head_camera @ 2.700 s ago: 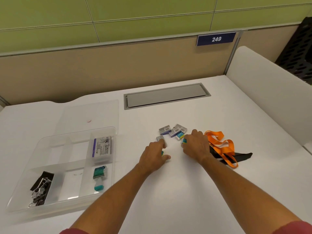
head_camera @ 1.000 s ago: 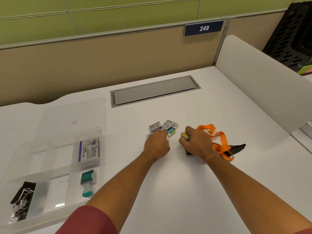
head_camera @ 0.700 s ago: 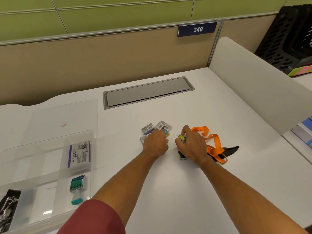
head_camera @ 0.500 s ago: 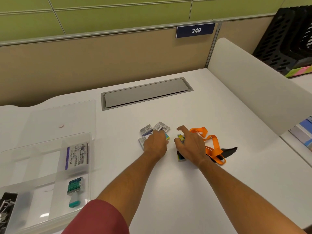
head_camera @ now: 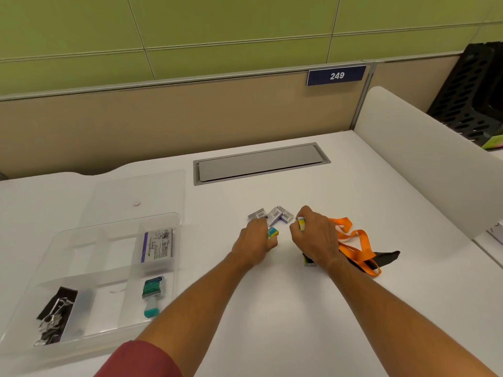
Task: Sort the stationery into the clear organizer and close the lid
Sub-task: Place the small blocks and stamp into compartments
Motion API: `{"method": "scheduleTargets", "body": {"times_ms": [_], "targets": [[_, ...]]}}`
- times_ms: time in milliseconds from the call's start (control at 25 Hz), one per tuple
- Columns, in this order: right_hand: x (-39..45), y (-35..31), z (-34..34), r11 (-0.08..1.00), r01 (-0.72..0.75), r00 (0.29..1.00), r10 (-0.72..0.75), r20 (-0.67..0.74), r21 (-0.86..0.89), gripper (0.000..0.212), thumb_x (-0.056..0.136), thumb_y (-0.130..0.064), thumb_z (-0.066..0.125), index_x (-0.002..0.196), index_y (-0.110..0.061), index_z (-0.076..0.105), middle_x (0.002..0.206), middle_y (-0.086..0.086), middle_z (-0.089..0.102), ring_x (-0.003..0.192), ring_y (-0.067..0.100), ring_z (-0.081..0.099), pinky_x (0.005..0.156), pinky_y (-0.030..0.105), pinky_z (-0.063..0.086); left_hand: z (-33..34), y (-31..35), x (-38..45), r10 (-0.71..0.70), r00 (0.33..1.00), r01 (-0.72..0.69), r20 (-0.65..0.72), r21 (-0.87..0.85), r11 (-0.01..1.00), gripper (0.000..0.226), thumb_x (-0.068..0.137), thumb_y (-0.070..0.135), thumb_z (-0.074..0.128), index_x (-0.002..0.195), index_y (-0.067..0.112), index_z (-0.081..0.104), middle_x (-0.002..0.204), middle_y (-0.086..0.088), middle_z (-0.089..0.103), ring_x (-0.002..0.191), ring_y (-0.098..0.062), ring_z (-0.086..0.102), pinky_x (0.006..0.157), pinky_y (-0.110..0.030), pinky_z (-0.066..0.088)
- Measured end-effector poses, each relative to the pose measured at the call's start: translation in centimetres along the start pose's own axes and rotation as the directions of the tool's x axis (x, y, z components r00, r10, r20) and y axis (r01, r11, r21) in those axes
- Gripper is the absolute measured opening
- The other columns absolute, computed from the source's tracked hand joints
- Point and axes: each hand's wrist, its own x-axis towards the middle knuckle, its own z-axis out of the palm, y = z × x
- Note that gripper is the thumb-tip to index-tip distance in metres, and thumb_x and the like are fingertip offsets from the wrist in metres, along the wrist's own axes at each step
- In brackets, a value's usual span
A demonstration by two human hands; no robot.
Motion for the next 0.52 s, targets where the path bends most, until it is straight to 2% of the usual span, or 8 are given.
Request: {"method": "scheduleTargets", "body": {"times_ms": [80,200,320,440,520], "targets": [[-0.4,-1.3,0.1,0.999,0.047,0.998,-0.048,0.034,0.02,0.023,0.09,-0.029,0.056,0.107,-0.015,0.057,0.096,0.007,0.069,0.072,0.014,0.056,0.056,0.02,0.035,-1.2,-0.8,-1.4,-0.01,0.998,0.007,-0.058,-0.062,0.998,0.04,0.088,0.033,0.061,0.12,0.013,0.047,0.118,-0.012,0.058,0.088,-0.02,0.055,0.068,-0.029,0.051],[-1.0,-3.9,0.7,0.992,0.117,0.99,-0.121,0.072,0.056,0.023,0.091,-0.028,0.055,0.109,-0.015,0.058,0.104,0.005,0.07,0.081,0.016,0.062,0.065,0.021,0.039,-3.0,-2.1,-3.6,-0.019,0.993,0.005,-0.117,-0.121,0.993,0.042,0.087,0.034,0.066,0.118,0.016,0.045,0.114,-0.007,0.061,0.078,-0.014,0.054,0.053,-0.013,0.037],[-1.8,-7.1,1.7,0.981,0.177,0.981,-0.182,0.067,0.083,0.018,0.089,-0.025,0.056,0.104,-0.016,0.059,0.098,0.004,0.069,0.074,0.013,0.055,0.066,0.023,0.037,-4.6,-3.9,-5.9,-0.035,0.985,0.007,-0.17,-0.167,0.986,0.039,0.088,0.029,0.064,0.12,0.019,0.044,0.111,-0.007,0.063,0.076,-0.013,0.054,0.06,-0.012,0.04],[-2.7,-10.5,3.0,0.972,0.203,0.973,-0.214,0.086,0.115,0.013,0.091,-0.025,0.055,0.1,-0.016,0.058,0.09,0.004,0.068,0.071,0.014,0.055,0.061,0.022,0.04,-6.1,-6.4,-8.1,-0.061,0.975,0.026,-0.213,-0.166,0.986,0.038,0.09,0.024,0.058,0.125,0.017,0.047,0.114,-0.01,0.063,0.087,-0.015,0.056,0.075,-0.022,0.046],[-3.4,-12.8,3.9,0.968,0.216,0.966,-0.231,0.117,0.127,0.015,0.094,-0.027,0.052,0.102,-0.015,0.056,0.091,0.005,0.067,0.073,0.014,0.057,0.063,0.023,0.045,-7.2,-8.5,-9.3,-0.103,0.967,0.068,-0.234,-0.156,0.985,0.033,0.09,0.025,0.056,0.121,0.017,0.05,0.112,-0.01,0.063,0.088,-0.017,0.057,0.075,-0.025,0.047]]}}
